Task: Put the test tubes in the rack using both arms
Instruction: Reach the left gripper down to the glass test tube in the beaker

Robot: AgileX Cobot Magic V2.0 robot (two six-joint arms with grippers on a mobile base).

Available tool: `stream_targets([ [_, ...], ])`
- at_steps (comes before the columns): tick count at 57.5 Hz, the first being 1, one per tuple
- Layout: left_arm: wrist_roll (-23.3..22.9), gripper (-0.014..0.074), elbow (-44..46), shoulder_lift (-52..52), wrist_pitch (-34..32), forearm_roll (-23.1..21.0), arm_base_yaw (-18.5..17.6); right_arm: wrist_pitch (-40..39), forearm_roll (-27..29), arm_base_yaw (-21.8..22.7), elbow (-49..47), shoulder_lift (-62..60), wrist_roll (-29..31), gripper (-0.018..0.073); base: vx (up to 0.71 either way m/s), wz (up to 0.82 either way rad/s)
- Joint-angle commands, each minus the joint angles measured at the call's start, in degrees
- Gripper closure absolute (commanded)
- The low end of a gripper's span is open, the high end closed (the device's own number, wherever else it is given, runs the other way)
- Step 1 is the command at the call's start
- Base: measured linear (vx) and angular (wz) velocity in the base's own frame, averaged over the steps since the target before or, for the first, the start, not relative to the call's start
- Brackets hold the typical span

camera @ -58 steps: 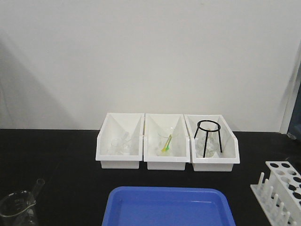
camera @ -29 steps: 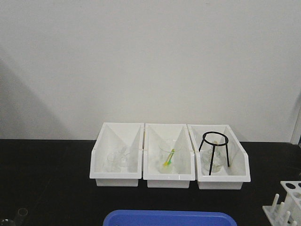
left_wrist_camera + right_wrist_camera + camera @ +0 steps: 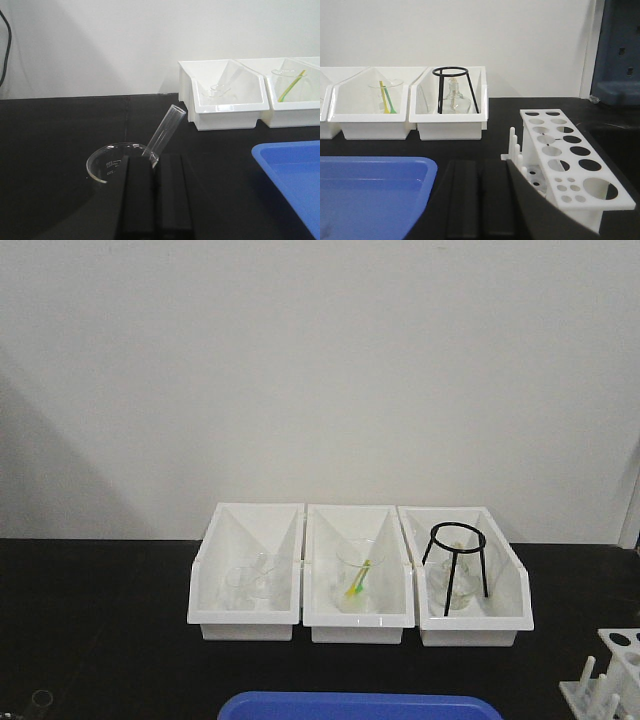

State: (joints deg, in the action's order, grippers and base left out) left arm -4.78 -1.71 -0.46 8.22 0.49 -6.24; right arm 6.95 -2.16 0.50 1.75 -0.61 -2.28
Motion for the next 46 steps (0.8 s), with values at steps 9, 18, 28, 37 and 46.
stream_targets([
  [9, -0.36, 0.0611, -1.56, -0.03, -4.87, -0.07, 0.04, -4.88, -0.34, 0.21, 0.61, -0.43, 0.42, 0.0567, 0.00, 0.00],
  [18, -0.22, 0.0611, -1.31, -0.03, -7.15, 0.14, 0.04, -4.88, -0.34, 0.21, 0.61, -0.43, 0.42, 0.0567, 0.00, 0.00],
  [28, 0.11, 0.0611, -1.12, -0.03, -13.04, 0.42, 0.04, -9.45, -0.43, 0.21, 0.49, -0.43, 0.47, 0.0567, 0.00, 0.00],
  [37, -1.85, 0.0611, 0.59, -0.03, -18.79, -1.17, 0.04, -15.73, 0.22, 0.21, -1.80, -0.43, 0.41, 0.0567, 0.00, 0.00],
  [46, -3.25, 0.0611, 10.56, 1.61, -15.50, -1.61, 0.04, -13.54, 0.25, 0.21, -11.76, -0.08, 0.75, 0.0567, 0.00, 0.00],
])
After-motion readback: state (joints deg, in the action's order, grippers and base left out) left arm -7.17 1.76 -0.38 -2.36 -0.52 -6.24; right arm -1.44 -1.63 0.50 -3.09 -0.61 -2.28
